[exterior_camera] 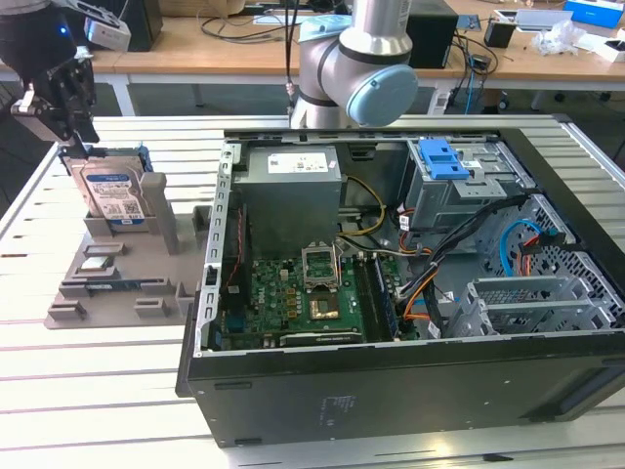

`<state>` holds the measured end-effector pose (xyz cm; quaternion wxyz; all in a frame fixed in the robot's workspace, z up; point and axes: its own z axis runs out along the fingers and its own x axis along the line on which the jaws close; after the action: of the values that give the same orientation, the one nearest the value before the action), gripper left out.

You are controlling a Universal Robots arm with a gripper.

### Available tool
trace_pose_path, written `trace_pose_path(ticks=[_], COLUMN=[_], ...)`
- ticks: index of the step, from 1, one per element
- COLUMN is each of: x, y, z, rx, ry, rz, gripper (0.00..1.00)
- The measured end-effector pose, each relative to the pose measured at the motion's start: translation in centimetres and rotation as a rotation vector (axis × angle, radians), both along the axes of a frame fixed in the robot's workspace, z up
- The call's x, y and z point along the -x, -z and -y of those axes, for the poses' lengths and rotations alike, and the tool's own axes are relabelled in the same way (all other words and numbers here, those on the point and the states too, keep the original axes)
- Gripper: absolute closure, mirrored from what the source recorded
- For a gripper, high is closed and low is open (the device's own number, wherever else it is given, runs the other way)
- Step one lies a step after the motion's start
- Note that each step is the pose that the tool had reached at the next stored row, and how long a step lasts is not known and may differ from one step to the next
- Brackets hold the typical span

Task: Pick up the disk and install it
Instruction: 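Pick up the disk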

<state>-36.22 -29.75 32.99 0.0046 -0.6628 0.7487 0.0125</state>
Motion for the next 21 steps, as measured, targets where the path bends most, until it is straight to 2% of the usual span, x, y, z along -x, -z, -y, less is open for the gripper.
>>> trace_pose_path(ticks=[9, 21], x=[0.2, 0.2], y=[1.26, 2.07], z=[-0.03, -0.03], rx=[0.0017, 0.0018], ry=[-0.006, -0.006], rz=[0.0000, -0.0001], gripper=[0.58, 0.58])
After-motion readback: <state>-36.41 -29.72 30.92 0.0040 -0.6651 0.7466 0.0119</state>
